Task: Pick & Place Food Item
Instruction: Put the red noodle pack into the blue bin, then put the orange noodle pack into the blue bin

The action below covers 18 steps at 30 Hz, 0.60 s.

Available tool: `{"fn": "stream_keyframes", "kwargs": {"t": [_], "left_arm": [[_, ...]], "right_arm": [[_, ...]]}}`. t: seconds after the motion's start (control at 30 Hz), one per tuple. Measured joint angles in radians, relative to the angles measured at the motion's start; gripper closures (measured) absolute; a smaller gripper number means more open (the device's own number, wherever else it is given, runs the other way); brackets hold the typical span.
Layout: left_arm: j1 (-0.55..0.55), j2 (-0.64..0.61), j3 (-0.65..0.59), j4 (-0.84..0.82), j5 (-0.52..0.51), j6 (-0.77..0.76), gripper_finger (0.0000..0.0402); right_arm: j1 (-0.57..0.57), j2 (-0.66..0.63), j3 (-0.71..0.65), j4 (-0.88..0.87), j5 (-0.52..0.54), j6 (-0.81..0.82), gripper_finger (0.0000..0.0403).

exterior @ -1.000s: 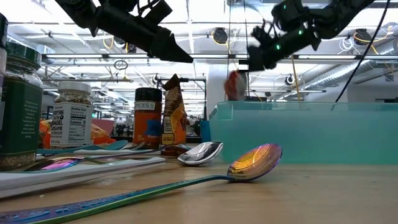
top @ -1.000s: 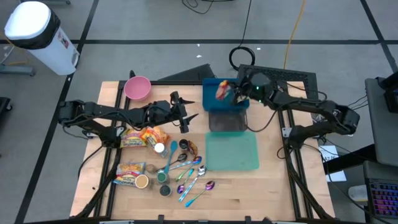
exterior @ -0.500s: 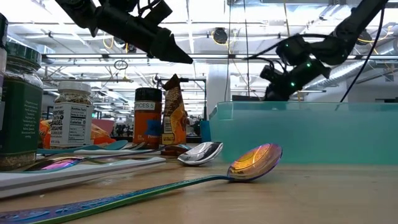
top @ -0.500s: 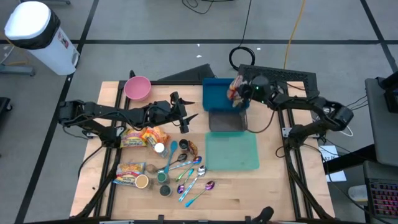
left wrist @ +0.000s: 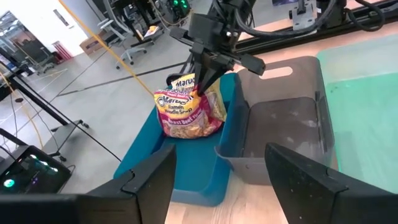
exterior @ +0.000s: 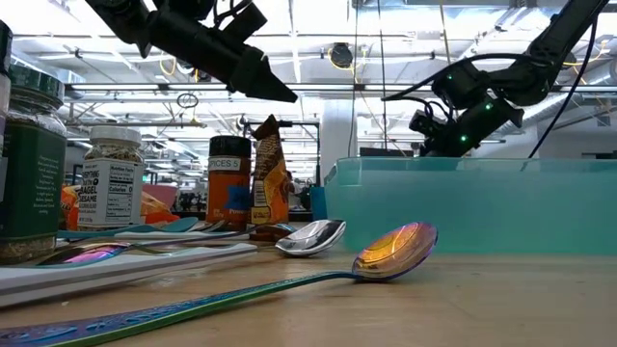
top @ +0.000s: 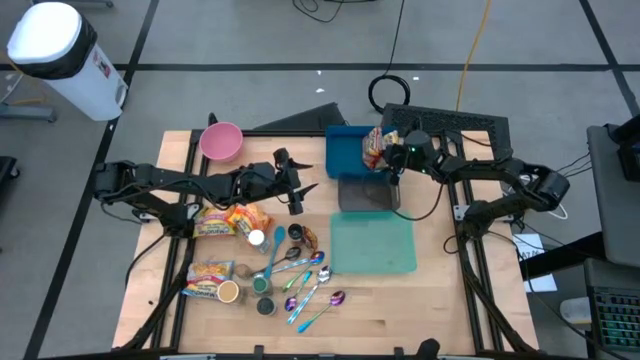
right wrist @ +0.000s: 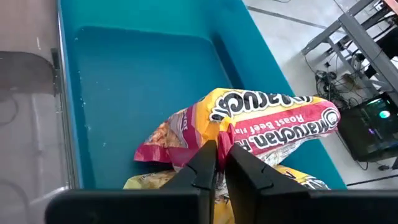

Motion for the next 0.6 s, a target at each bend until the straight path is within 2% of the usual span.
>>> {"fn": "stream_keyframes", "kwargs": {"t": [0.1,0.23,0.43,0.6], "left_arm": [[0.000,0.000,0.000,-0.005,0.000,0.000,0.0153],[0.000,0.000,0.000,-0.005,0.000,-0.006,0.0153],[0.000,-0.019,0.000,-0.016,0.000,-0.104,0.0153],[0.000,-0.086,0.000,-0.132,0.000,-0.152,0.0153]], "right_arm": [[0.000,0.000,0.000,0.022,0.025,0.030,0.0366],[0.000,-0.022,0.000,0.034,0.029,0.159,0.0334],[0.000,-0.112,0.000,0.020,0.026,0.414,0.0257],[0.033,-0.219,0.000,0.014,0.020,0.491,0.0191]]}}
